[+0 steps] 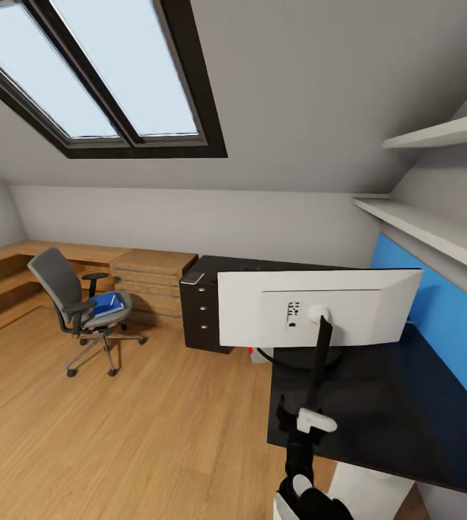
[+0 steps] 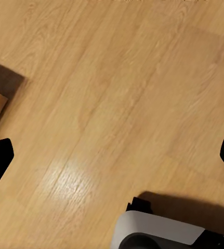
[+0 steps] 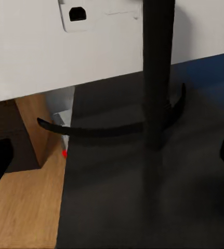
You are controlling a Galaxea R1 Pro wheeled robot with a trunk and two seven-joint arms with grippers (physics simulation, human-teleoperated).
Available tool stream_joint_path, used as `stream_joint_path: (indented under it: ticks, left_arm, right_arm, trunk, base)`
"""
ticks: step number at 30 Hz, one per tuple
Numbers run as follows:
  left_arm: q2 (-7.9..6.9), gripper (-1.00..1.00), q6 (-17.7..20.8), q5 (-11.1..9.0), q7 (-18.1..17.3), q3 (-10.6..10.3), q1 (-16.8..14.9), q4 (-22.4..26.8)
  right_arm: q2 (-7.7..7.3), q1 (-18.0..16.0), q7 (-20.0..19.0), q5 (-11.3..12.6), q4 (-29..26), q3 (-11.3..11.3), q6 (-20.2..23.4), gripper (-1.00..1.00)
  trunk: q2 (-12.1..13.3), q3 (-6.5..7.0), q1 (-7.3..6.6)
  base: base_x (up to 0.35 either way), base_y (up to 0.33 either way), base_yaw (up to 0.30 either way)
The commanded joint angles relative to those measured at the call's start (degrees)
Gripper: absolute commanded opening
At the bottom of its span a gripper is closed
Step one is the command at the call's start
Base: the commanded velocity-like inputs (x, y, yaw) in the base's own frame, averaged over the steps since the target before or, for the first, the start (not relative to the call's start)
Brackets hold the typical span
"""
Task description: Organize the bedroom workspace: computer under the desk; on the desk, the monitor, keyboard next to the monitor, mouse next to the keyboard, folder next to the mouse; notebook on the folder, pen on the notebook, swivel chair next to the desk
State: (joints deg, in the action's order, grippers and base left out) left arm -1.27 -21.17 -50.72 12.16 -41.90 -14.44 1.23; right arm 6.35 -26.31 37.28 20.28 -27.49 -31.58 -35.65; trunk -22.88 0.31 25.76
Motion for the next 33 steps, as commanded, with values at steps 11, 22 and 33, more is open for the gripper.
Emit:
stream_joint_path:
  ticks: [11,22,33]
  left_arm:
    - [-7.03,1.0,14.1,-2.5,2.3,4.0,0.0,27.4]
    - [-10.56,1.0,44.1,-4.6,3.6,27.1,-0.1,59.5]
    - [-11.2,1.0,44.6,-0.7,4.0,27.7,-0.1,55.5]
  right_arm:
    - [3.64,-0.3,8.1,-6.5,-31.3,-1.2,46.1,1.0]
    - [3.64,-0.4,8.3,1.4,-34.4,-3.5,53.4,1.0]
    - [3.64,-0.3,8.6,1.3,-34.8,-7.6,53.0,1.0]
  trunk:
    - [0.0,-0.02,0.02]
    - [0.0,-0.02,0.02]
    - [0.0,-0.02,0.02]
  base:
    - [0.0,0.0,0.0]
    - [0.0,0.0,0.0]
    - [0.001,0.16,0.0]
